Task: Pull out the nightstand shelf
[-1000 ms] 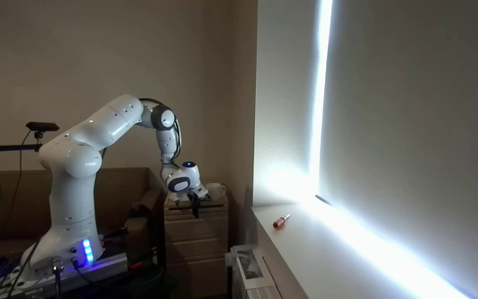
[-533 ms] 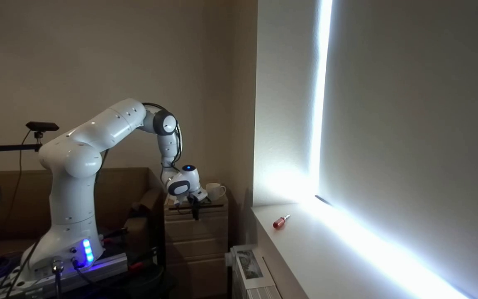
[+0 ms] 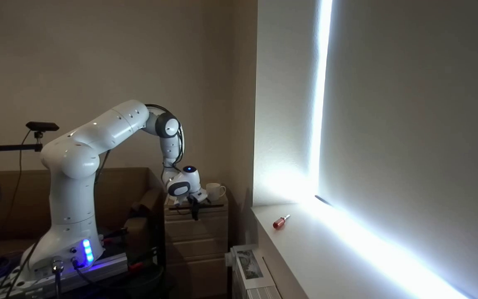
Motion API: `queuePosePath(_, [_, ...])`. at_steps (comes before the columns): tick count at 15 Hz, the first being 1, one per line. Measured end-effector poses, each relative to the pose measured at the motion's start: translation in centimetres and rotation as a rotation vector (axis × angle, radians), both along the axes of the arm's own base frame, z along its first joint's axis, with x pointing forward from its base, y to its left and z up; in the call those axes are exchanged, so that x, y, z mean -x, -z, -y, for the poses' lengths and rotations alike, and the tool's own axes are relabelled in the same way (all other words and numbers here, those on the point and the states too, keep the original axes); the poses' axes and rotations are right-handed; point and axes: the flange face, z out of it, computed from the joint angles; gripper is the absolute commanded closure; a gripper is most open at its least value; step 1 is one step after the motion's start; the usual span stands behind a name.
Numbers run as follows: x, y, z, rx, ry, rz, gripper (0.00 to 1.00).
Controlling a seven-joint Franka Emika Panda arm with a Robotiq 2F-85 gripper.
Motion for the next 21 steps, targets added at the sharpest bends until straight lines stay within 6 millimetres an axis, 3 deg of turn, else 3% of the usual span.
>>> queuePosePath(8, [-1.2, -0.5, 0.9, 0.007, -0.049, -0.074, 0.0])
queuePosePath(13, [-1.3, -1.4, 3.1, 0.06, -0.06, -0.133, 0.0])
queuePosePath(17, [-0.1, -1.9, 5.7, 0.091, -0.029, -0.184, 0.0])
queuePosePath(21, [2.4, -2.4, 8.9, 0.119, 0.029, -0.248, 0.0])
